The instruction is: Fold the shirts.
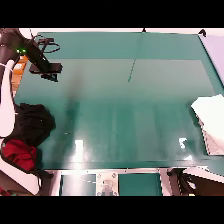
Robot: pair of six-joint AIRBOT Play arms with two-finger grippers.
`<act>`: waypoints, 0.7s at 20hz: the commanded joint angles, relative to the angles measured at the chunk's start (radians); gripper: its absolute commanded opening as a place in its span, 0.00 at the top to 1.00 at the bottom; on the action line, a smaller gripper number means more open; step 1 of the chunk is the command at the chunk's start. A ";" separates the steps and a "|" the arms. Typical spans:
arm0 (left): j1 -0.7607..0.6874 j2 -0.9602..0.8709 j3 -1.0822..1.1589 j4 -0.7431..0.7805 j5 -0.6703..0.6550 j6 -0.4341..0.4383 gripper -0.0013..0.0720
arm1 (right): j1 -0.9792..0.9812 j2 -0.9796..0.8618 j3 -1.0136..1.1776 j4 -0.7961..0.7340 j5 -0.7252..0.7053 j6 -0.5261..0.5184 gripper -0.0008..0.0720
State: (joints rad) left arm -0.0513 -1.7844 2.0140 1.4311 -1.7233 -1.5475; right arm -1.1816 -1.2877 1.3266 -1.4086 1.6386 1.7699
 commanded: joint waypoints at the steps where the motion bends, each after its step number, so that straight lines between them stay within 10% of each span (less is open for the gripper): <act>1: 0.000 0.000 0.000 0.000 0.006 0.001 0.96 | -0.001 -0.001 -0.111 -0.092 0.024 0.048 0.28; 4: 0.000 0.000 0.000 0.000 0.006 0.001 0.96 | 0.011 -0.002 -0.082 0.013 0.000 0.057 0.37; 6: 0.000 0.000 0.000 -0.003 0.006 0.001 0.96 | 0.052 -0.002 -0.036 0.180 -0.046 -0.002 0.81; 14: -0.079 0.143 -0.099 -0.020 0.010 -0.047 0.96 | 0.531 0.103 -0.063 0.338 -0.294 -0.200 0.97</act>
State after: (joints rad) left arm -0.0925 -1.7050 1.9728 1.4132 -1.7203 -1.5738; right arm -0.8162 -1.2320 1.3045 -1.1095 1.4326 1.6470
